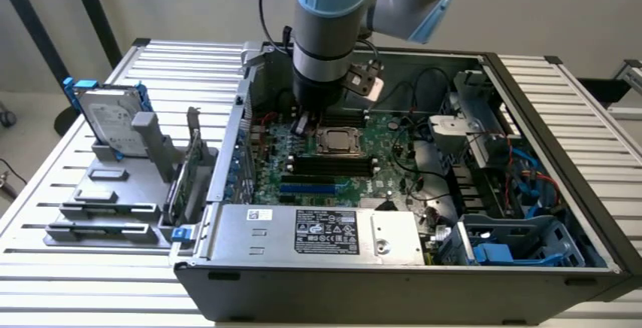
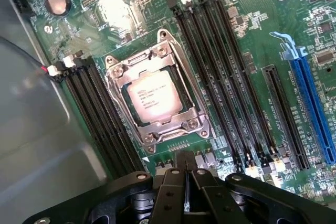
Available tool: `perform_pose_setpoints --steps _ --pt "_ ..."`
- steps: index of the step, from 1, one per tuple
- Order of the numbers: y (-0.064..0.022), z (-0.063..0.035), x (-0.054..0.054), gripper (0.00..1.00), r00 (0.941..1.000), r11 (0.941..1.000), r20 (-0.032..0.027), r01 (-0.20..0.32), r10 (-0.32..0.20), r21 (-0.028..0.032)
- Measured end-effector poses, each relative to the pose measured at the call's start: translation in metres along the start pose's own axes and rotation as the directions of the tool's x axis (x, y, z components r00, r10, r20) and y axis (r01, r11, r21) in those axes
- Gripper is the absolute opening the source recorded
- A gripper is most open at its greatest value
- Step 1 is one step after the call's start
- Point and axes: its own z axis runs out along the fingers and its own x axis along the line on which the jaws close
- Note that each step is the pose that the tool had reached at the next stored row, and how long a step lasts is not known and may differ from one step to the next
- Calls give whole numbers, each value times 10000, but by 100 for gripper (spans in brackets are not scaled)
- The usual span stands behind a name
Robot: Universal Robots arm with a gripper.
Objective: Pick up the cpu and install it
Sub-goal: 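Install the first cpu locking lever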
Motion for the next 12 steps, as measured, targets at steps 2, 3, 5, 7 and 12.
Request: perform_pose_setpoints --steps 2,3,5,7,12 --pt "-4 18 13 11 9998 9998 5 214 -214 -32" --pt "-7 28 21 11 9995 9995 -3 314 -314 -72" --pt "-14 50 40 11 9987 9986 -31 501 -501 -177" --pt "-21 67 58 11 9977 9973 -63 667 -669 -292" --pt "-36 101 97 11 9940 9925 -141 1071 -1081 -589"
